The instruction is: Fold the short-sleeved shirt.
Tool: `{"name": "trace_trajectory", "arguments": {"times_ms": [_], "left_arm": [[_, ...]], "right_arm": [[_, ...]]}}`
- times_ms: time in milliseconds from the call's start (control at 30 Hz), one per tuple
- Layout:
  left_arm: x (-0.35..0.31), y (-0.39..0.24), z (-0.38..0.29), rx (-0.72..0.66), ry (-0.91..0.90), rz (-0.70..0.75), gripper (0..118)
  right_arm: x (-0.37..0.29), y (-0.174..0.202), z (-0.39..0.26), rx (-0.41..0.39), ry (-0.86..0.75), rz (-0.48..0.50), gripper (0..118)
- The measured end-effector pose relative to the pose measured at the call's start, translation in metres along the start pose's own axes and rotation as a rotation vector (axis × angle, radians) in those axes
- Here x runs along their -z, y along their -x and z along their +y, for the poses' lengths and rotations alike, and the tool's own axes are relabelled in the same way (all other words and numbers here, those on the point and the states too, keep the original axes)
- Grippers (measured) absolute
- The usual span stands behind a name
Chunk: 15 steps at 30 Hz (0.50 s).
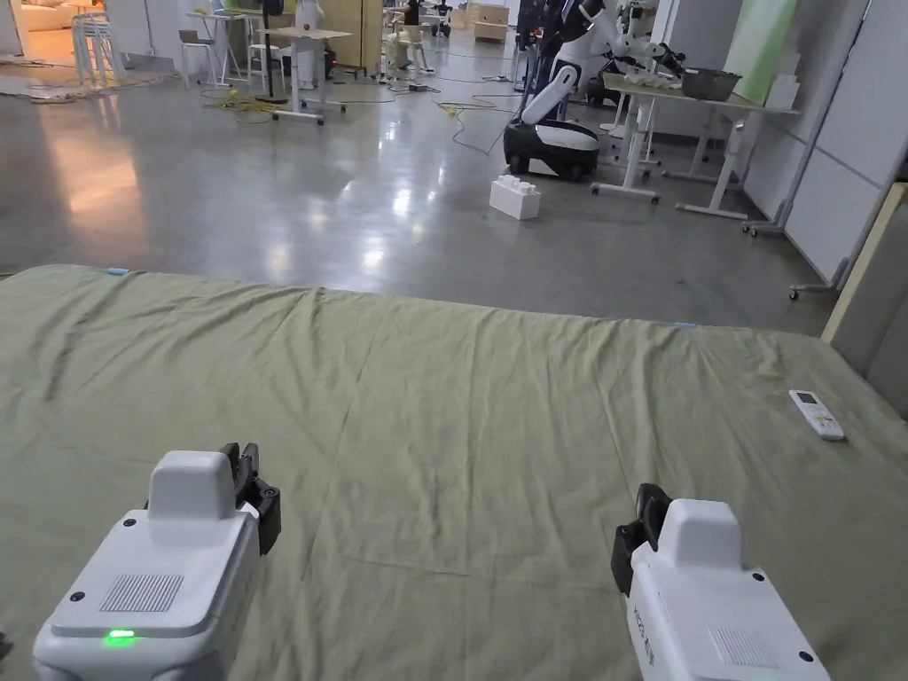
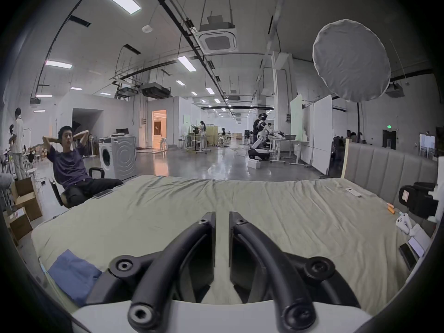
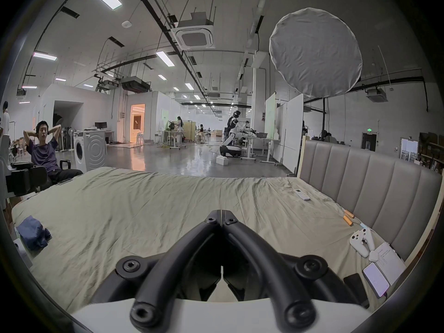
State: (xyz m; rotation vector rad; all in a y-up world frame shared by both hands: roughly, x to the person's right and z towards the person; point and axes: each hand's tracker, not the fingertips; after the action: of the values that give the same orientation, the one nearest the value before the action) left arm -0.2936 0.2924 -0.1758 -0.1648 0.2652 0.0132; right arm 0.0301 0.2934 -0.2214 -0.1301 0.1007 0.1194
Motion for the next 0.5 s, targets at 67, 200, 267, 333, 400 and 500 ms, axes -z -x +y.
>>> {"name": "trace_trajectory", "arguments": {"times_ms": [67,200,267,333,400,500], "left_arm": [[-0.002,-0.003,0.0,-0.001,-0.003,-0.005,5],[-0.004,-0.012,-0.001,0.047,-0.02,0.005,1],[-0.004,-0.014,-0.001,0.048,-0.031,-0.009,1],[-0.003,-0.02,-0.002,0.068,-0.039,0.001,1],[-0.003,-0.022,-0.003,0.074,-0.044,-0.002,1],[-0.003,-0.025,-0.002,0.068,-0.037,-0.005,1]], "right_arm": [[-0.001,-0.001,-0.001,0.01,-0.003,-0.008,0],[-0.003,-0.004,-0.003,0.013,-0.015,-0.024,0],[-0.003,-0.006,-0.004,0.029,-0.009,-0.026,0],[-0.005,-0.005,-0.004,0.029,-0.013,-0.032,0],[-0.006,-0.006,-0.004,0.026,-0.017,-0.03,0],[-0.008,-0.004,-0.002,0.013,-0.025,-0.026,0]]}}
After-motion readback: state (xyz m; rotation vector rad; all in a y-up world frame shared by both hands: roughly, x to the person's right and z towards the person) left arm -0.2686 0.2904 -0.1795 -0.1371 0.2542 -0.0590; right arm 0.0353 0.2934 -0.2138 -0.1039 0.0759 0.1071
